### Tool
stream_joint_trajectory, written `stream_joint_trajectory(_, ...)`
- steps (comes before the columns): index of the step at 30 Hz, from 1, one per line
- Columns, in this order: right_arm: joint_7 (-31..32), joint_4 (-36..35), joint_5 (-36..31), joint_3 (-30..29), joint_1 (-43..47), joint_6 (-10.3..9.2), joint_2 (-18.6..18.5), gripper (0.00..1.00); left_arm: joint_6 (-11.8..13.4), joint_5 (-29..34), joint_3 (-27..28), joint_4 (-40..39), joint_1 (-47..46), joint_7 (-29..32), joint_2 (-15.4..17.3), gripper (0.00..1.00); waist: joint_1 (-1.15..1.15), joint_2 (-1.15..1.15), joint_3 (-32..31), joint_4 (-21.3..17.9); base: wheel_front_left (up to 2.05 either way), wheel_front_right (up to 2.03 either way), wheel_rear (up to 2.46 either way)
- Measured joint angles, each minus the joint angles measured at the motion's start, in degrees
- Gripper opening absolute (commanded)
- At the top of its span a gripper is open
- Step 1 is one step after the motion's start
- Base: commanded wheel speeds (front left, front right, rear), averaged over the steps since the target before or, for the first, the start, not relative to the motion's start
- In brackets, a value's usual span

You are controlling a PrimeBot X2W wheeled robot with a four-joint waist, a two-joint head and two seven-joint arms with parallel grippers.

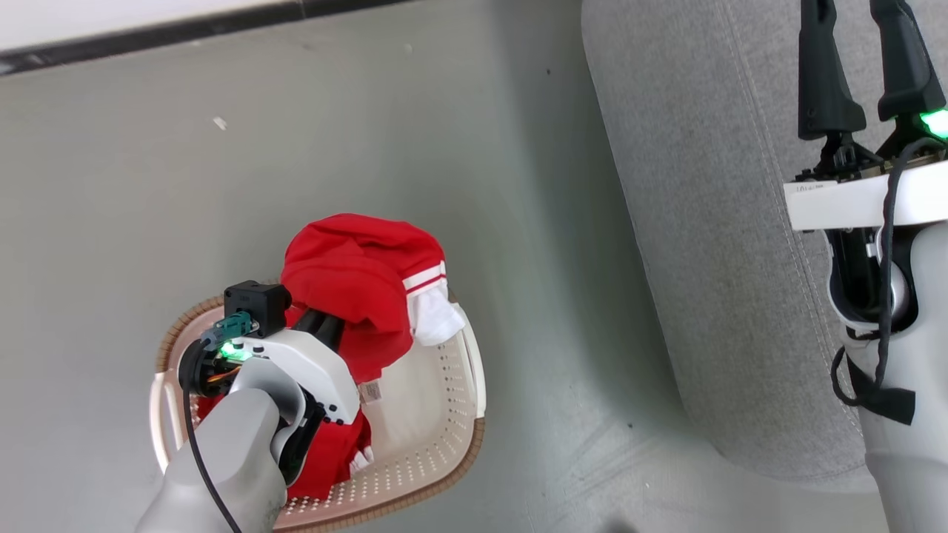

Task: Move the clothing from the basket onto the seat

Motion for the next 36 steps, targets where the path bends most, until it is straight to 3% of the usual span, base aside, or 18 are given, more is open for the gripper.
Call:
stream_joint_trajectory(20, 0.00, 3.31, 1.10, 1.60, 9.61, 0.00, -2.02, 1.00, 0.00, -3.22, 0.07, -15.37, 3.07, -0.48, 0.55, 0.00, 0.00, 0.00, -13.48, 4.85, 0.00, 0.00, 0.00)
stream_joint_trajectory(36, 0.00, 4.67, 2.63, 6.84, 16.72, 0.00, -3.02, 1.00, 0.00, -3.75, -0.58, -18.03, 2.54, 0.23, 1.98, 0.00, 0.00, 0.00, -22.13, 6.81, 0.00, 0.00, 0.00)
